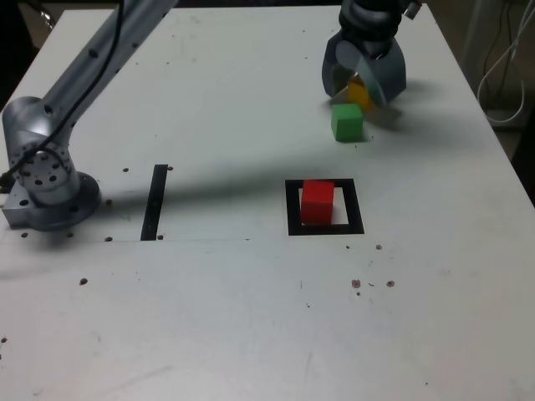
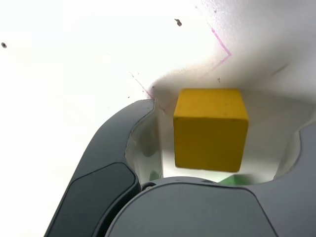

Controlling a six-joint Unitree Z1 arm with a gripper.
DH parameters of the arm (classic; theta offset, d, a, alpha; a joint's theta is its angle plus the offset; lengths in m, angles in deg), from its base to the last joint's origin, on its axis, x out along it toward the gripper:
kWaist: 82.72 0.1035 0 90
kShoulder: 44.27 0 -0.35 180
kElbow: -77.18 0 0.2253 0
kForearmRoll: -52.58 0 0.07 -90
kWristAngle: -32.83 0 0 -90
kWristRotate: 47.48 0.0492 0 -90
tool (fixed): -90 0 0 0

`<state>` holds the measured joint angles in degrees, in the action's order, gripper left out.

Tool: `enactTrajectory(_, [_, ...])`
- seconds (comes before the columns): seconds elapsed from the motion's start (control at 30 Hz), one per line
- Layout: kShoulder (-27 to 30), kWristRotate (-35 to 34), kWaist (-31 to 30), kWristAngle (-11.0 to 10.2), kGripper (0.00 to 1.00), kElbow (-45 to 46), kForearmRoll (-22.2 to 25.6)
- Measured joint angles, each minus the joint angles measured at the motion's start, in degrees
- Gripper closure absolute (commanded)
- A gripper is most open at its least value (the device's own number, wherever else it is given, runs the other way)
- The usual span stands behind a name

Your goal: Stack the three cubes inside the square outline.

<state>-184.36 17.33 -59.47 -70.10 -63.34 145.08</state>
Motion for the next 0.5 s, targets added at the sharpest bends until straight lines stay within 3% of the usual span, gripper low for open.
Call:
enactTrajectory(0.13, [-0.3, -0.5, 0.0, 0.0, 0.24, 0.1, -0.5])
enactTrajectory(0.33, [-0.4, -0.9, 0.0, -0.1, 0.45, 0.1, -1.8])
enactTrajectory(0.5, [-0.3, -1.1, 0.0, -0.5, 0.52, -0.8, -2.1])
